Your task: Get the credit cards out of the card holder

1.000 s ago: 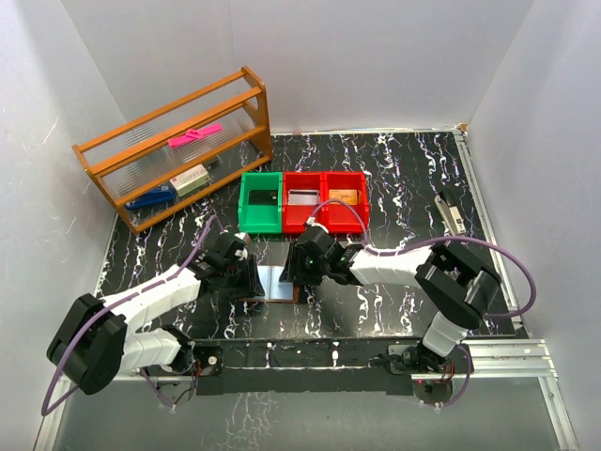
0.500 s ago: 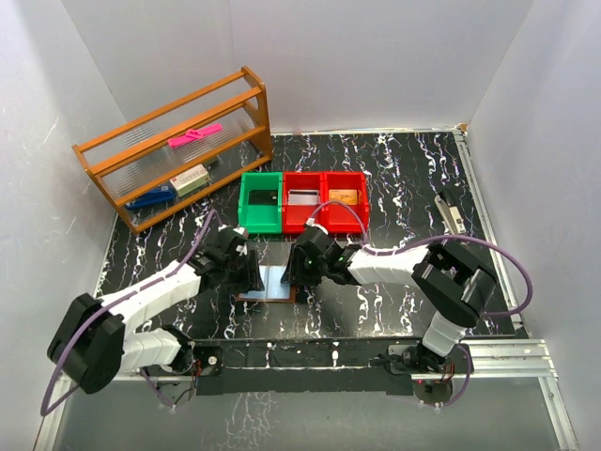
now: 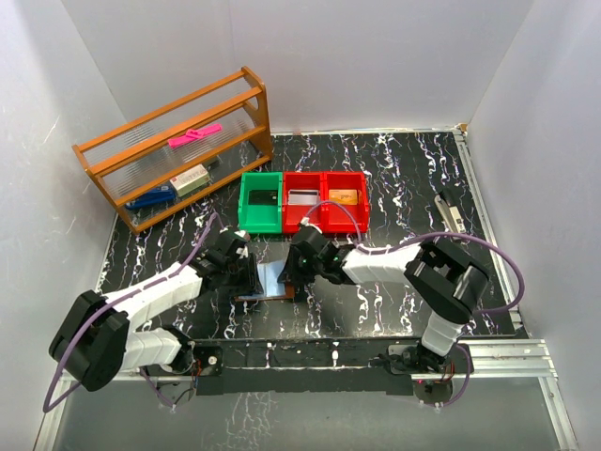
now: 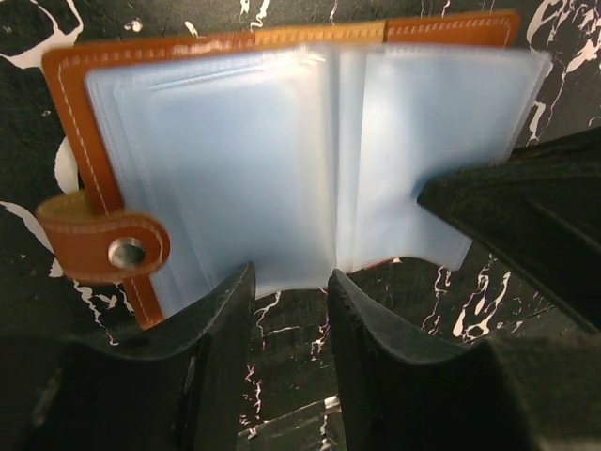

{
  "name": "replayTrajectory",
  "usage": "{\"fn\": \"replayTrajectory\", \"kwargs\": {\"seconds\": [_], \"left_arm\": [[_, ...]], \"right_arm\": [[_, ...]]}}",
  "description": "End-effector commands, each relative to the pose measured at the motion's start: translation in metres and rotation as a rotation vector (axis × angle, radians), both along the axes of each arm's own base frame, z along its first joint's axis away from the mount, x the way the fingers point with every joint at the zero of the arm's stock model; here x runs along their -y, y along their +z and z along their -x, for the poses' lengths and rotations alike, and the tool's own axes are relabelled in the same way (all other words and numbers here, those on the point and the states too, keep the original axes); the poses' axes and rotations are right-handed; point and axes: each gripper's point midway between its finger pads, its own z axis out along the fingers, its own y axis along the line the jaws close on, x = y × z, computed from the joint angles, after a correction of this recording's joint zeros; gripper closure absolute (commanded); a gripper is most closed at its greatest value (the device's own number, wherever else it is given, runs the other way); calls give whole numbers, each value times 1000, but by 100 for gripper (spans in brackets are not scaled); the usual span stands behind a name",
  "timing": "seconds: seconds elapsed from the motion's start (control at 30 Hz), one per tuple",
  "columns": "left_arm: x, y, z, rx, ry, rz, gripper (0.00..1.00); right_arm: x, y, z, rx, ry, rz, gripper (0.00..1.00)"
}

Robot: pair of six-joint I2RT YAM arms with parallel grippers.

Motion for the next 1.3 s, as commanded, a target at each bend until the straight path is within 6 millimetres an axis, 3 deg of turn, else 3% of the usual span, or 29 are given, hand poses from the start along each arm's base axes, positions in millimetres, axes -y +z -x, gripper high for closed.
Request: {"fn": "replayTrajectory", "kwargs": {"seconds": [0.0, 0.13, 0.23, 0.3, 0.37, 0.47, 0.7, 0.8, 1.0, 1.27], "left_arm": [[-12, -2, 10, -18, 16, -38, 63], [-15, 7, 0, 22, 39, -60, 58], [-16, 12, -6, 40, 51, -72, 48], [-14, 16, -10, 58, 59, -61, 44], [-10, 22, -15, 81, 65, -44, 38], [-3, 30, -21, 102, 57, -15, 37], [22, 46, -26, 134, -1, 115, 43], [35, 50, -23, 137, -22, 204, 45], [26, 41, -21, 84, 65, 165, 57], [10, 13, -1, -36, 69, 52, 47]], "right_arm": [[20, 2, -29, 139, -53, 268, 100], [65, -20, -34, 188, -51, 604, 100], [85, -24, -27, 190, -44, 680, 100], [78, -24, -18, 187, 6, 616, 100], [69, -11, -13, 197, 34, 537, 100], [71, -10, -7, 183, 76, 542, 100], [52, 6, 1, 200, 165, 402, 100], [47, 4, 3, 191, 175, 375, 100], [46, 0, 3, 174, 158, 375, 100], [40, 1, 3, 164, 152, 346, 100]]}}
